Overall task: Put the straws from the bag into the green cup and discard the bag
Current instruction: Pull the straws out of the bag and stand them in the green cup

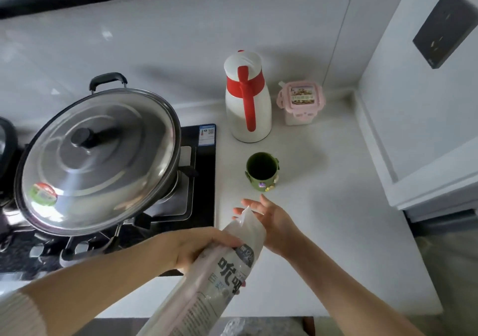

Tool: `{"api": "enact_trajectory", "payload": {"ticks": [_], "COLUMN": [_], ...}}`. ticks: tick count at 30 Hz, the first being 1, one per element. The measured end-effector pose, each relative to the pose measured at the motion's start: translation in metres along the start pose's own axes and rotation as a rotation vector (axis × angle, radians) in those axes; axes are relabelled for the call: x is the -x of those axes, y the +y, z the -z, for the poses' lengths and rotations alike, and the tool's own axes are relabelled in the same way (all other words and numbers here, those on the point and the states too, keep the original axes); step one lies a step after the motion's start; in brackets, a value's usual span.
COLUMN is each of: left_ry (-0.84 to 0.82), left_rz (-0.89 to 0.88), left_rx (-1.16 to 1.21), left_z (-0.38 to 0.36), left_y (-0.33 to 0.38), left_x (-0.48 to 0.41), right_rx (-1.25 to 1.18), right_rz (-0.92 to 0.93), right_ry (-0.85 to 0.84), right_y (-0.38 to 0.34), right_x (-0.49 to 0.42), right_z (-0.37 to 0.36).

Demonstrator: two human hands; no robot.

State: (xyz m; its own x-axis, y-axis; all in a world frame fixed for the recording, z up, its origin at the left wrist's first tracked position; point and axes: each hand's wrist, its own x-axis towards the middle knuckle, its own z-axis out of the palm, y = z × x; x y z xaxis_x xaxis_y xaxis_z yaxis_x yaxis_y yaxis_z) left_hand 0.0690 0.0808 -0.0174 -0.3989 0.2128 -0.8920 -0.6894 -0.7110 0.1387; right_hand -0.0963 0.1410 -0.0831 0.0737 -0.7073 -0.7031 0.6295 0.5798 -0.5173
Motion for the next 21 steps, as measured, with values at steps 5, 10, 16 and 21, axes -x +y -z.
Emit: {"api": "enact_trajectory", "payload": {"ticks": [5, 10, 16, 21], "left_ry": [0.033, 0.152, 0.288, 0.344], "left_rz": [0.047, 0.035, -0.019, -0.091], "left_rx": [-0.043, -0.057, -0.140, -0.219], "left_z": [0.010, 0.017, 0.027, 0.041], "left_y": [-0.001, 0.005, -0.002, -0.010], "left_x": [0.001, 0.001, -0.001, -0.002], "right_rx": [-0.048, -0.008, -0.136, -0.147], "right_rz": [-0.097, -0.129, -0.141, -0.092], "right_ry": [-0.097, -0.102, -0.096, -0.140], "right_y": [0.005, 0.011, 0.006, 0.005], "right_x": [-0.011, -0.016, -0.016, -0.011], "right_z": [0.000, -0.006, -0.006, 0.000]}}
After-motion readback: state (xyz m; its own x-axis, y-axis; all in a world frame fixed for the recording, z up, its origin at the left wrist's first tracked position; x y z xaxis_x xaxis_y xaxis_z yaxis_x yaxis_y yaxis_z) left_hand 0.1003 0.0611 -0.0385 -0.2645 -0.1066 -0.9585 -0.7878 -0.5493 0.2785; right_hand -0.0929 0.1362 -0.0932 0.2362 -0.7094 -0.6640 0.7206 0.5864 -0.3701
